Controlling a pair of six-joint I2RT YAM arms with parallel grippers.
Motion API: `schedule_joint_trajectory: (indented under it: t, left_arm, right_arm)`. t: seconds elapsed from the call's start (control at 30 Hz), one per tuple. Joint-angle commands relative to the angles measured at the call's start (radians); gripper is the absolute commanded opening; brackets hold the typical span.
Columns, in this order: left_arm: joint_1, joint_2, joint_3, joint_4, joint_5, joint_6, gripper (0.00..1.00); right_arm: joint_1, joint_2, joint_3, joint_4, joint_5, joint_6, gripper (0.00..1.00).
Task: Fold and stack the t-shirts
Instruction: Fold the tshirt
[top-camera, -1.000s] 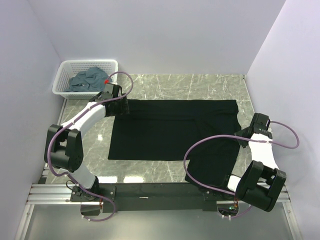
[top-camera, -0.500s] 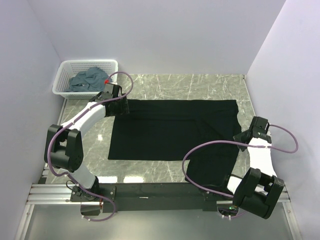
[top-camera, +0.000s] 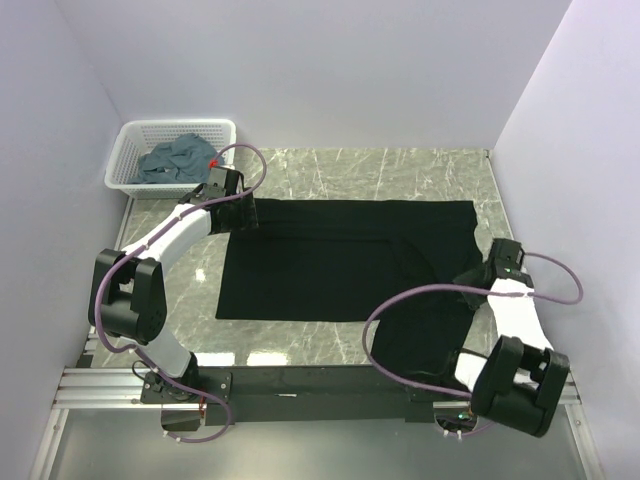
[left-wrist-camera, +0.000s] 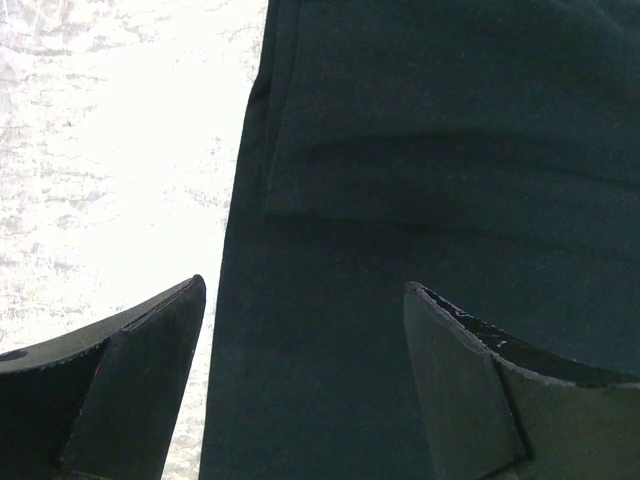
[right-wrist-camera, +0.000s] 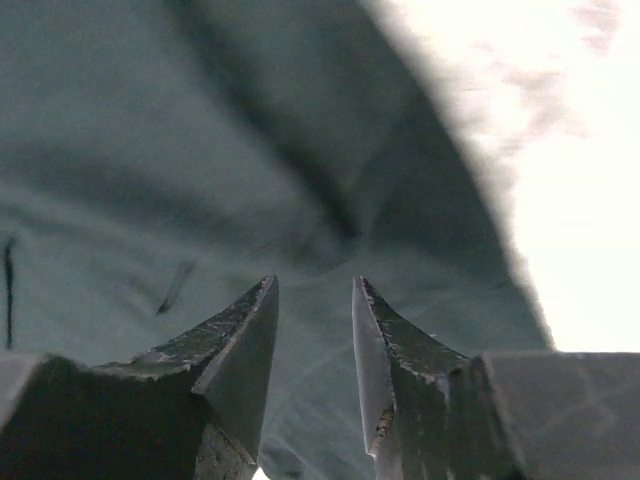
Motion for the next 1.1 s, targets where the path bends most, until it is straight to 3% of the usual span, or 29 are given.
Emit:
schedule_joint_trajectory:
  t: [0.0,0.27,0.5,0.77,1.07]
  left_arm:
    - [-0.006,-0.012,0.041,0.004,-0.003,0.010,0.86]
    - [-0.006,-0.012,0.041,0.003,-0.009,0.011,0.86]
    - [-0.006,-0.008,0.041,0.003,-0.013,0.011,0.86]
    - [-0.007,-0.007,0.040,0.004,-0.020,0.011,0.86]
    - [-0.007,-0.001,0.041,0.001,-0.016,0.013,0.86]
  right_arm:
    - [0.116,-0.064,0.071,0.024,0.074,-0.029,0.44]
    - [0.487,0.073,0.197,0.044,0.232,-0.142,0.44]
    - [0.685,0.322,0.313,0.040,0.274,-0.239,0.43]
    - [0.735,0.465,0.379,0.021,0.363,-0.282,0.42]
    - [0.735,0.524,0.375,0.034,0.373,-0.297,0.29]
